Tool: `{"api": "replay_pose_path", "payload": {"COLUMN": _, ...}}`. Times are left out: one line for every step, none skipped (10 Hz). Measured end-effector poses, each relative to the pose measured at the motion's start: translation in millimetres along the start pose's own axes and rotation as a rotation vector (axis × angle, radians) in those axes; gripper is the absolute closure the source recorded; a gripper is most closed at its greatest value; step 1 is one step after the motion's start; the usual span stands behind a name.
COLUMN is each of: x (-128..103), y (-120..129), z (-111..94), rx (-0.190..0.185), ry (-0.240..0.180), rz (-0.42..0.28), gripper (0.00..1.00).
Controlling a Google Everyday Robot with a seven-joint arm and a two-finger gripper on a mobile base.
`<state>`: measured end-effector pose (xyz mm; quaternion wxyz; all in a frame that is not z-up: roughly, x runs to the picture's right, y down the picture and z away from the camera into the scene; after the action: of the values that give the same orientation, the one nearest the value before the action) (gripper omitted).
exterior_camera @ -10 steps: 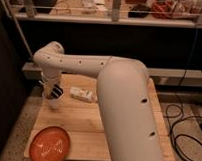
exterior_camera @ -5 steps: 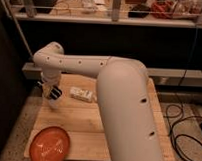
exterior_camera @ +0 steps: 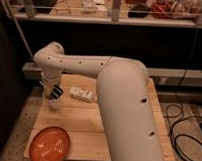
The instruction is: Place the eraser in the ceramic cup
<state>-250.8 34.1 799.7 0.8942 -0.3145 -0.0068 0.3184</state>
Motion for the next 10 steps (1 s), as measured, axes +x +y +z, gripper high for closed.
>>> {"api": "replay_pose_path", "payload": {"x": 0.2, "y": -0.3, "z": 0.5, "rx": 0.0, "ry": 0.0, "rz": 0.001, "gripper": 0.56}}
{"api": "replay_pose_path", "payload": {"x": 0.2, "y": -0.6, "z": 0.7, "rx": 0.0, "ry": 0.0, "rz": 0.002, "gripper": 0.56}}
{"api": "replay_pose_path", "payload": {"x": 0.1, "y": -0.8, "z": 0.7, "rx": 0.0, "ry": 0.0, "rz": 0.003, "gripper": 0.5}}
{"api": "replay_pose_path", "payload": {"x": 0.6, "y": -1.3, "z": 0.7, "rx": 0.0, "ry": 0.0, "rz": 0.004, "gripper": 0.46}}
{"api": "replay_pose_path", "payload": {"x": 1.2, "y": -1.8, "z": 0.8, "rx": 0.001, "ry": 0.0, "rz": 0.004, "gripper": 0.46}}
{"api": "replay_pose_path", "payload": {"x": 1.7, "y": -2.4, "z": 1.0, "rx": 0.001, "ry": 0.0, "rz": 0.005, "gripper": 0.46}}
{"api": "replay_pose_path", "payload": {"x": 1.6, "y": -2.3, "z": 1.2, "rx": 0.001, "ry": 0.0, "rz": 0.005, "gripper": 0.46}}
{"api": "replay_pose_path", "payload": {"x": 1.6, "y": -2.2, "z": 1.6, "rx": 0.001, "ry": 0.0, "rz": 0.006, "gripper": 0.46}}
{"api": "replay_pose_path", "payload": {"x": 2.0, "y": -2.8, "z": 2.0, "rx": 0.001, "ry": 0.0, "rz": 0.007, "gripper": 0.46}}
{"api": "replay_pose_path", "payload": {"x": 2.2, "y": -3.2, "z": 2.4, "rx": 0.001, "ry": 0.0, "rz": 0.008, "gripper": 0.46}}
